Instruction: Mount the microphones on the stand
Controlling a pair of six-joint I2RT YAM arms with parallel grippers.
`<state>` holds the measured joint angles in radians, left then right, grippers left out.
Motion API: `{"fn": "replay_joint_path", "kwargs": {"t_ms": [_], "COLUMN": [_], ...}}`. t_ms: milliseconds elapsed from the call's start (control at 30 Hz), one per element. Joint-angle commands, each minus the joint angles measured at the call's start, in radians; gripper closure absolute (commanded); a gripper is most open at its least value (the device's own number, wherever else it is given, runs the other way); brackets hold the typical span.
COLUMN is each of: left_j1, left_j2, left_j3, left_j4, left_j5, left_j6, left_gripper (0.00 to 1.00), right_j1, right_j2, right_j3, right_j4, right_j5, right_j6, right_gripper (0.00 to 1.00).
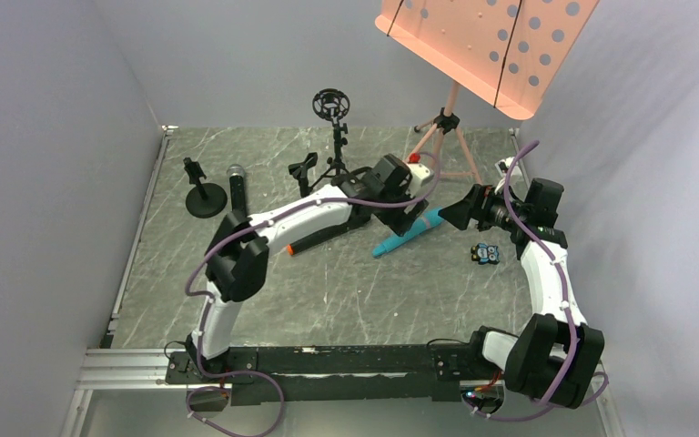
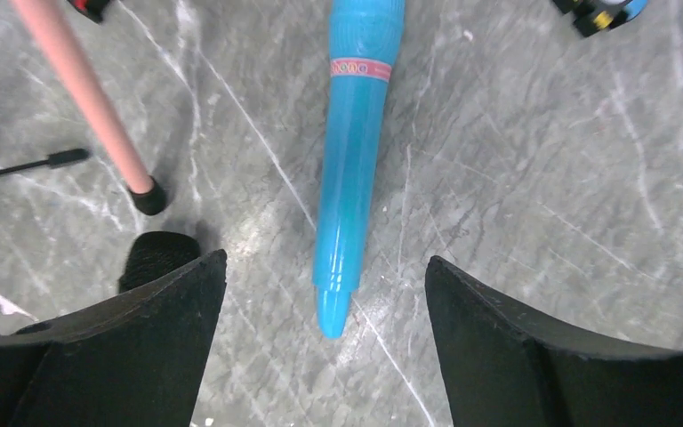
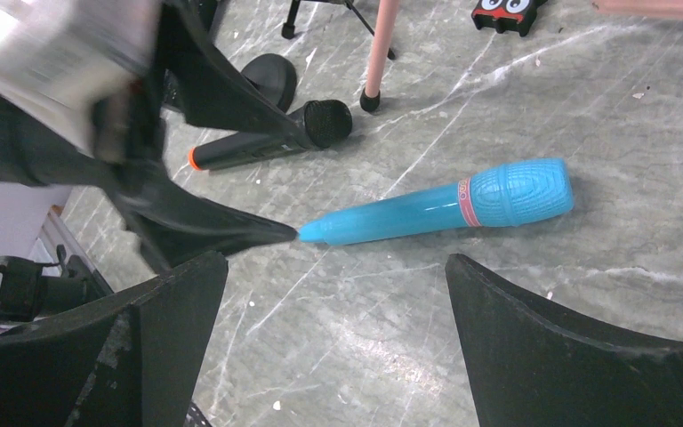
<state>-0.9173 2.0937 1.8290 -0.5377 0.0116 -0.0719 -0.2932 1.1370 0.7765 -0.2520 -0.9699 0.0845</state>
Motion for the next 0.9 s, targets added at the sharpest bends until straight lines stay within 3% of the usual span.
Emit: {"fn": "replay_joint_path", "kwargs": {"t_ms": [0,233,500,867], "left_j1": [0.027,0.028,-0.003,-0.031], "left_j2": [-0.095,0.018,0.154,0.205], "left_j3": [-0.041,-0.002,0.067,0.075], "left_j4": [0.048,0.053,0.025,-0.012], "left_j5": [0.090,0.132,0.075,-0.009], "left_j6": [-0.002,-0.016,-0.026,-0.019], "left_gripper": [0.13,0.17,0.23,0.43], "right_j1": [-0.004,-0.004,-0.006,-0.007], "right_j2": [-0.015,-0.009,0.003,0.009], "right_j3": [0.012,0.010,0.014,0.015], "right_j4": [0.027,0.024,0.019,0.019], "right_j5": [-0.007,0.013,0.022,0.017], "right_j6": [0.012,0.005,0.001,0.002], "right_gripper": [0.00,0.00,0.00,0.00]}}
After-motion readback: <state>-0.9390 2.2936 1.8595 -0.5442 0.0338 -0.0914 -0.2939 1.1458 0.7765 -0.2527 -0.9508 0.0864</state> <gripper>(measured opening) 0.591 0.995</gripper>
